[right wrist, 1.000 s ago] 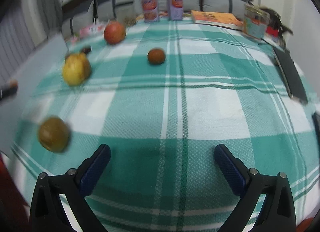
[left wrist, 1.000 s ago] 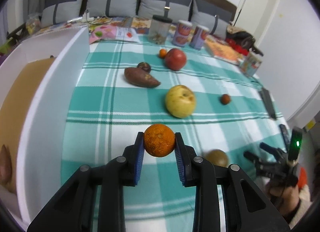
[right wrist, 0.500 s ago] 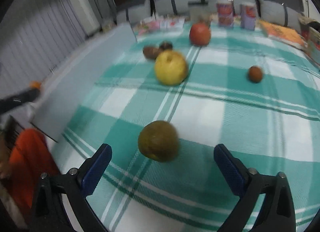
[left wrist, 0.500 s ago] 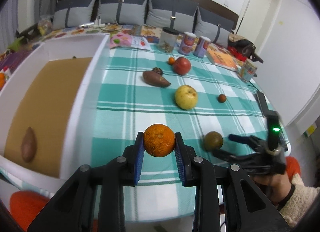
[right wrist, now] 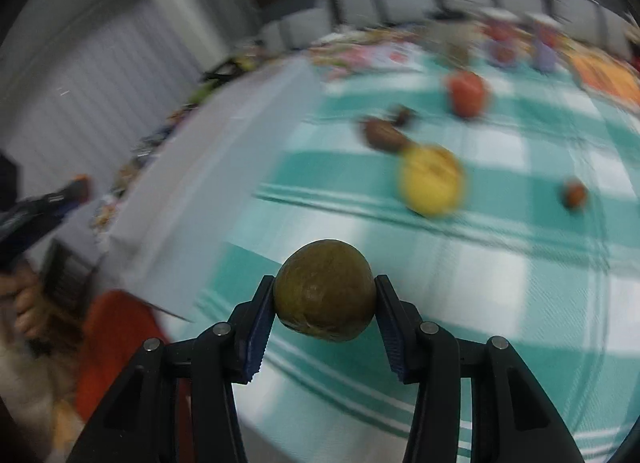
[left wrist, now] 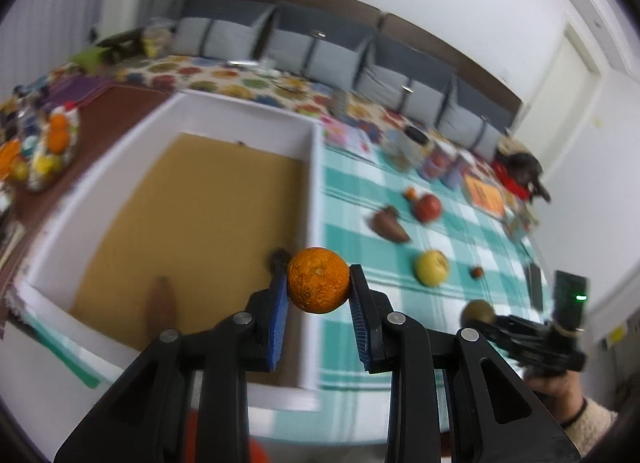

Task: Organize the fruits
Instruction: 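Grasp the greenish-brown round fruit with the right tool while the left carries the tangerine, then lower both fruits into the white box and open both tools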

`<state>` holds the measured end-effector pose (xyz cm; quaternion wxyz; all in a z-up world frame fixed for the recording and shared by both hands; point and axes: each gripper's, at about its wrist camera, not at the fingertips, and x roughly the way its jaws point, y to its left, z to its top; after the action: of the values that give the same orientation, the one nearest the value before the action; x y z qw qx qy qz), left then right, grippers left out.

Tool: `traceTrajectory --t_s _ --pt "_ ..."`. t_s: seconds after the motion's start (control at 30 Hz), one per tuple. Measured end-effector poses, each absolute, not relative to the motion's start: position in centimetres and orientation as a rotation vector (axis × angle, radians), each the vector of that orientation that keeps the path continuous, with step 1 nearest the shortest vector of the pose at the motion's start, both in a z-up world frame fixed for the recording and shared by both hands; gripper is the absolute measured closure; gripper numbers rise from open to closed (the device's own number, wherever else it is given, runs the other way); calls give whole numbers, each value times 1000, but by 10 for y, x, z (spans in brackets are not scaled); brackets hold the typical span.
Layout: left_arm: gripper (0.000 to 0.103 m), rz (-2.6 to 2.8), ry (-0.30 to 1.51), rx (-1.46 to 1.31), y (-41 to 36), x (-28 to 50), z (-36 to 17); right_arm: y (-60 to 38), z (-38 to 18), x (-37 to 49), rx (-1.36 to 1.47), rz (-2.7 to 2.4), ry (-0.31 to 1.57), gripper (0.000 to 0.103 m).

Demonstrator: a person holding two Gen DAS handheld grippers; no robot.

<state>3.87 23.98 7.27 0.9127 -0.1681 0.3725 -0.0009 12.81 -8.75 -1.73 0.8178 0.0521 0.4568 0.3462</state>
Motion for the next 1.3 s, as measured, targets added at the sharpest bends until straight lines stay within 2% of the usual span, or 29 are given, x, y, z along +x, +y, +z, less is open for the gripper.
traceTrajectory --t_s 0.1,0.23,0.4,0.6,0.63,0.67,0.7,0.73,0.8,0.97,1.03,1.13,1.3 --pt "74 53 811 -324 258 47 64 -19 12 126 83 895 982 54" --pt "74 82 949 -290 267 63 21 58 21 129 42 1012 1030 54" --pt "74 123 1013 -217 270 69 -6 136 -2 148 -70 972 1118 54" --pt "72 170 1029 -186 279 67 -10 169 -31 156 -154 911 1186 54" --pt "69 183 1029 -183 281 65 -10 169 -32 156 -158 901 1185 53" --pt "57 189 1029 -187 282 65 -10 171 -32 158 -152 896 1179 50" --pt "47 197 1029 -192 284 65 -12 170 -31 160 -131 903 1170 42" --pt "33 211 1027 -200 287 64 -12 169 -29 163 -110 911 1162 37" --pt "32 232 1018 -212 289 63 -10 159 -19 164 -74 912 1122 24" --pt "31 251 932 -191 276 64 7 107 7 161 -53 850 993 10" --pt "28 236 861 -173 263 66 18 77 9 155 -63 812 941 8" --pt "19 140 769 -185 242 71 27 17 -4 137 -96 732 875 7" --pt "19 58 839 -93 207 103 10 -90 -65 106 -186 537 905 7"
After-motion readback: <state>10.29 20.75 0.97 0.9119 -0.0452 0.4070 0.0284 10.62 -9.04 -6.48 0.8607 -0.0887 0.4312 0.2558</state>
